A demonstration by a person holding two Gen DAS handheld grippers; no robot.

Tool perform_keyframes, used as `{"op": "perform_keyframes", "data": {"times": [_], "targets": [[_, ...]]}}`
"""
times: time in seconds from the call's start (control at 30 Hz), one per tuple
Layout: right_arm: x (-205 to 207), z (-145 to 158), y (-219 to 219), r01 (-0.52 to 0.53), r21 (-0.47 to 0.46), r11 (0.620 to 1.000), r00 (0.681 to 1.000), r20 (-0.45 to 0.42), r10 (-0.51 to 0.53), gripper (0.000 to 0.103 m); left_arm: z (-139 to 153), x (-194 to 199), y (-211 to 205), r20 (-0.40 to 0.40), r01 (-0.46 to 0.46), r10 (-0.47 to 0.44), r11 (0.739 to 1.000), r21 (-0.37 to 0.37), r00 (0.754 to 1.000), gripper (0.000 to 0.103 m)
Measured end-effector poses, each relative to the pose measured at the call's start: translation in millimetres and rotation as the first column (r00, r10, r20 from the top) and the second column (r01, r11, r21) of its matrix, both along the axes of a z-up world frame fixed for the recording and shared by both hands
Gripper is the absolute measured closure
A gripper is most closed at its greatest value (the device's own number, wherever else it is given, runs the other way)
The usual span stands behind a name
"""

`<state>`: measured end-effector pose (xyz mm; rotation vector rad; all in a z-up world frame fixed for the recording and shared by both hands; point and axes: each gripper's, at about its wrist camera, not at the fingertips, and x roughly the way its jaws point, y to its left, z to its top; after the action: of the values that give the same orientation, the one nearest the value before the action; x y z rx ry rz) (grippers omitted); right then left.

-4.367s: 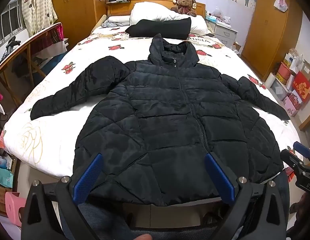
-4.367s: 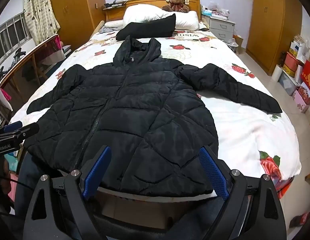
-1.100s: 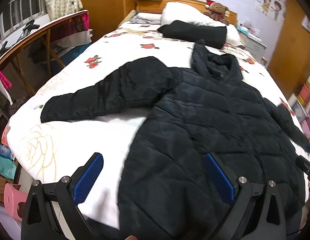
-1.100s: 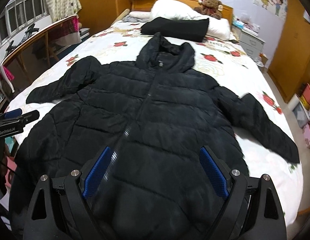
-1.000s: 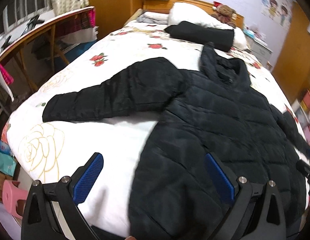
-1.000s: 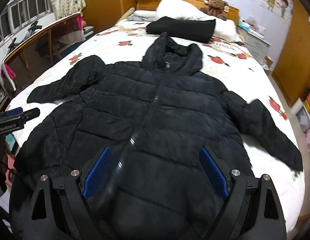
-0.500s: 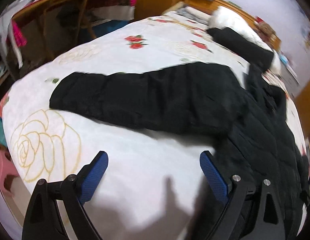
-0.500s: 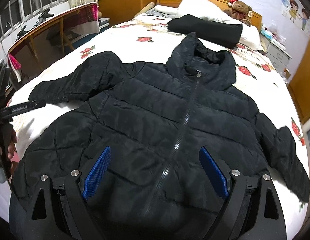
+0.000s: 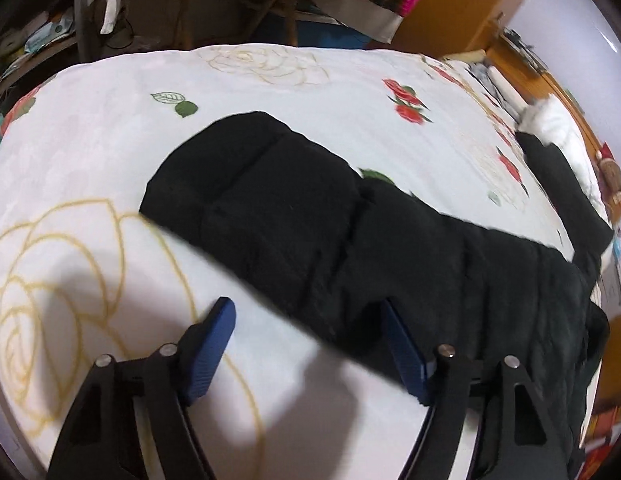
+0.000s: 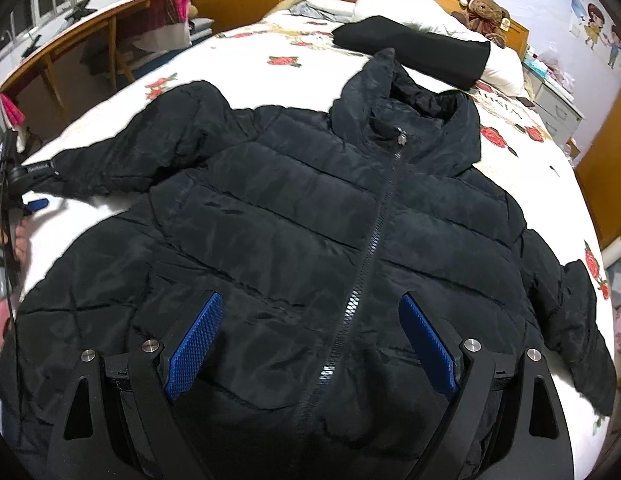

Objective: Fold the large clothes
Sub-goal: 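Move the left tool to the black jacket sleeve and grasp its cuff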

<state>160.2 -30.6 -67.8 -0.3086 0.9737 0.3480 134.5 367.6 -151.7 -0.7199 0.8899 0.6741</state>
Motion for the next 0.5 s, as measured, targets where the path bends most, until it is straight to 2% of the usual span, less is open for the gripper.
{"op": "perform_keyframes", "data": {"times": [0.07, 0.1, 0.17, 0.23, 0.3, 0.37, 0.5], "targets": [[1.6, -1.6, -1.4, 0.014, -0.017, 1.000, 1.000, 0.002, -0.014, 0.013, -2.8, 5.7, 1.3, -0.007, 0.002, -0.002, 1.000, 0.031, 1.000, 0.031], [2.0, -2.0, -2.4, 0.019, -0.020, 1.000, 1.000, 0.003, -0.019, 0.013, -3.9, 8.3, 1.7, -0.016, 0.006, -0.006, 0.999, 0.045, 1.000, 0.037], [2.8, -2.5, -4.5, 0.031, -0.025, 0.999, 1.000, 0.002, -0.031, 0.013, -6.2, 14.9, 0.8, -0.050, 0.016, -0.012, 0.997, 0.079, 0.999, 0.053], [3.0, -2.7, -6.9, 0.037, -0.020, 0.999, 0.999, -0.003, -0.037, 0.013, -6.1, 18.4, 5.1, -0.050, 0.027, -0.023, 0.996, 0.083, 0.999, 0.081], [3.2, -2.1, -10.7, 0.041, -0.017, 0.999, 0.999, -0.003, -0.041, 0.013, 1.0, 21.5, 3.0, -0.057, 0.051, -0.046, 0.994, 0.097, 0.997, 0.092], [1.4, 0.2, -14.6, 0.044, -0.016, 0.999, 0.999, 0.005, -0.044, 0.013, 13.4, 23.8, -3.0, -0.054, 0.077, -0.071, 0.989, 0.127, 0.996, 0.094], [-3.7, 5.7, -26.8, 0.061, -0.006, 0.998, 0.998, 0.013, -0.061, 0.013, 54.2, 26.4, -23.0, 0.000, 0.130, -0.132, 0.975, 0.182, 0.991, 0.095]]}}
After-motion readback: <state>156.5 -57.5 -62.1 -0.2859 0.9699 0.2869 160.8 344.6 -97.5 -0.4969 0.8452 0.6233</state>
